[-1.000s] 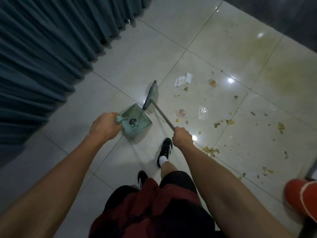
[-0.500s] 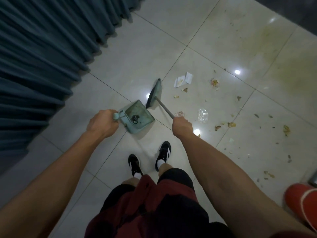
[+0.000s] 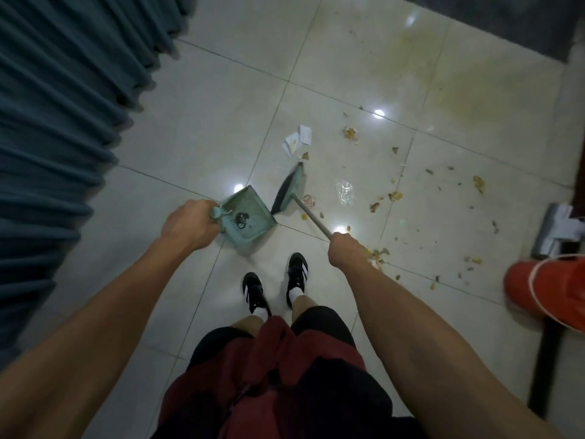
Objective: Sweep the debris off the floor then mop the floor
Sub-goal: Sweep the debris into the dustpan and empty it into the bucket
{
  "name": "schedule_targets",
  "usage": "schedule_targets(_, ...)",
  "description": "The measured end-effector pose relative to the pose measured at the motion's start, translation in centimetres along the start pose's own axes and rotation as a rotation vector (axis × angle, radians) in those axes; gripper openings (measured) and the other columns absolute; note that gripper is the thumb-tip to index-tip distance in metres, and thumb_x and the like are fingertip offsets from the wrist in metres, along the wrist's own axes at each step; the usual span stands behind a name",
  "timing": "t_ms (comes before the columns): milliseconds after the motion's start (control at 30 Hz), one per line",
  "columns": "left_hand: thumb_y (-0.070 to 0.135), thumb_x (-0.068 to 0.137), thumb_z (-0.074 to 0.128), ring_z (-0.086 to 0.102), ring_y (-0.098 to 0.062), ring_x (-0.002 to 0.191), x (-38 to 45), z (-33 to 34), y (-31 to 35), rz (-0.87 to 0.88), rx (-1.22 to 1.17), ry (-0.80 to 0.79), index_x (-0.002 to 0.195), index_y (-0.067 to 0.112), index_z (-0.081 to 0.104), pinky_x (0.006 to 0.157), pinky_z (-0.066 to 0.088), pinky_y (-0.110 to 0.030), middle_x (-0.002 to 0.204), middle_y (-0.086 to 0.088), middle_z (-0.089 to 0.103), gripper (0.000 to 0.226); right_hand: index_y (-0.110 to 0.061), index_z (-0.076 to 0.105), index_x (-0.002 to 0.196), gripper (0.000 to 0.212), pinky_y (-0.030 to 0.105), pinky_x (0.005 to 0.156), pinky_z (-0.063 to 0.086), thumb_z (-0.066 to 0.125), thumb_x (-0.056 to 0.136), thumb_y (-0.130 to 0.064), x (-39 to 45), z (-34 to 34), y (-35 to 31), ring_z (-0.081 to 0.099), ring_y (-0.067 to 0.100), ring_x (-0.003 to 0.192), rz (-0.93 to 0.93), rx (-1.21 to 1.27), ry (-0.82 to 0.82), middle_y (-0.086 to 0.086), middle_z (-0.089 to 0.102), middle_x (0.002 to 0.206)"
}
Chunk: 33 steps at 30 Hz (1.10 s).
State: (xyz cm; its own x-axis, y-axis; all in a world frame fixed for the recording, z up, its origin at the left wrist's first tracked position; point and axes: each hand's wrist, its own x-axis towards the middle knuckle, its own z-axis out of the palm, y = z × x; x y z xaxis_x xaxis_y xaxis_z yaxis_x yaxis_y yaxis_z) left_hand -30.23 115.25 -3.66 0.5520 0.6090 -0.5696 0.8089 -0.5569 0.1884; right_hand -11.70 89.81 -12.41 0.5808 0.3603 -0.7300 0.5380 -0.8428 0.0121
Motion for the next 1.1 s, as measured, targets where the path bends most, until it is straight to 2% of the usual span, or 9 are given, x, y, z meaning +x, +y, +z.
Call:
schedule_targets(133,0.014,0.09,0.061,0.063,-0.028,0.08,-0.8,1.0,0.0,0.09,0.015,-0.02,0.105,0.023,0.071,0.068,0.05,-0.033,0.091,-0.006,0.068,0.02,-0.009,0.058,0.123,0.029,0.032,0.069,0.051,0.045,0.098,-0.009,-3.5,3.4,1.4,0.064,0.023,0.087,0.101,0.06,0.007,0.007,0.063,0.104)
schedule_targets(200,0.014,0.09,0.059,0.062,-0.029,0.08,-1.4,1.4,0.4,0.116,0.02,-0.025,0.102,0.022,0.07,0.068,0.049,-0.033,0.09,-0.006,0.066,0.018,-0.009,0.058,0.124,0.029,0.031,0.066,0.05,0.046,0.098,-0.009,-5.0,4.8,2.4,0.065,0.023,0.091,0.148,0.066,0.004,0.007,0.064,0.106)
schedule_targets(300,0.016,0.089,0.057,0.062,-0.03,0.077,-2.2,2.2,1.4,0.156,0.043,-0.017,0.096,0.02,0.068,0.066,0.048,-0.034,0.086,-0.006,0.064,0.013,-0.009,0.059,0.123,0.029,0.031,0.063,0.049,0.045,0.098,-0.009,-6.8,6.9,4.1,0.063,0.022,0.084,0.206,0.081,0.003,0.006,0.059,0.096)
schedule_targets(367,0.016,0.089,0.057,0.063,-0.03,0.077,-2.7,3.0,2.3,0.18,0.055,-0.026,0.095,0.02,0.068,0.067,0.052,-0.035,0.088,-0.007,0.067,0.013,-0.01,0.059,0.123,0.029,0.032,0.065,0.049,0.045,0.098,-0.009,-7.9,7.9,5.3,0.066,0.024,0.091,0.232,0.093,-0.016,0.006,0.062,0.101)
schedule_targets(533,0.015,0.089,0.057,0.065,-0.031,0.078,-5.2,5.8,6.7,0.239,0.113,-0.041,0.094,0.022,0.067,0.071,0.057,-0.038,0.089,-0.007,0.068,0.013,-0.01,0.058,0.124,0.03,0.032,0.071,0.047,0.044,0.098,-0.007,-10.8,10.6,9.9,0.065,0.024,0.101,0.261,0.112,-0.022,0.008,0.063,0.115)
schedule_targets(633,0.016,0.089,0.058,0.064,-0.031,0.079,-7.6,8.0,9.8,0.262,0.161,-0.054,0.093,0.024,0.066,0.073,0.057,-0.038,0.088,-0.007,0.067,0.012,-0.011,0.058,0.126,0.031,0.032,0.072,0.046,0.043,0.098,-0.008,-12.7,12.8,13.6,0.065,0.023,0.1,0.292,0.156,0.005,0.008,0.063,0.115)
schedule_targets(800,0.016,0.09,0.057,0.061,-0.028,0.076,-10.8,11.9,14.6,0.324,0.225,-0.071,0.09,0.025,0.065,0.065,0.048,-0.033,0.085,-0.004,0.064,0.012,-0.01,0.06,0.123,0.03,0.031,0.072,0.046,0.044,0.098,-0.008,-16.5,16.3,19.7,0.065,0.023,0.1,0.337,0.197,0.026,0.008,0.064,0.114)
schedule_targets(967,0.018,0.086,0.059,0.062,-0.031,0.08,-12.6,14.9,18.3,0.392,0.23,-0.095,0.09,0.028,0.066,0.068,0.05,-0.035,0.091,-0.006,0.067,0.013,-0.011,0.059,0.123,0.03,0.032,0.077,0.048,0.047,0.096,-0.007,-19.3,17.1,23.2,0.064,0.024,0.104,0.362,0.191,0.037,0.008,0.063,0.117)
schedule_targets(1100,0.021,0.087,0.059,0.063,-0.033,0.081,-13.1,15.6,19.7,0.433,0.224,-0.103,0.086,0.028,0.064,0.073,0.056,-0.039,0.091,-0.008,0.067,0.009,-0.013,0.057,0.128,0.032,0.032,0.07,0.045,0.046,0.098,-0.009,-20.2,17.0,24.0,0.064,0.024,0.102,0.374,0.173,0.046,0.007,0.063,0.116)
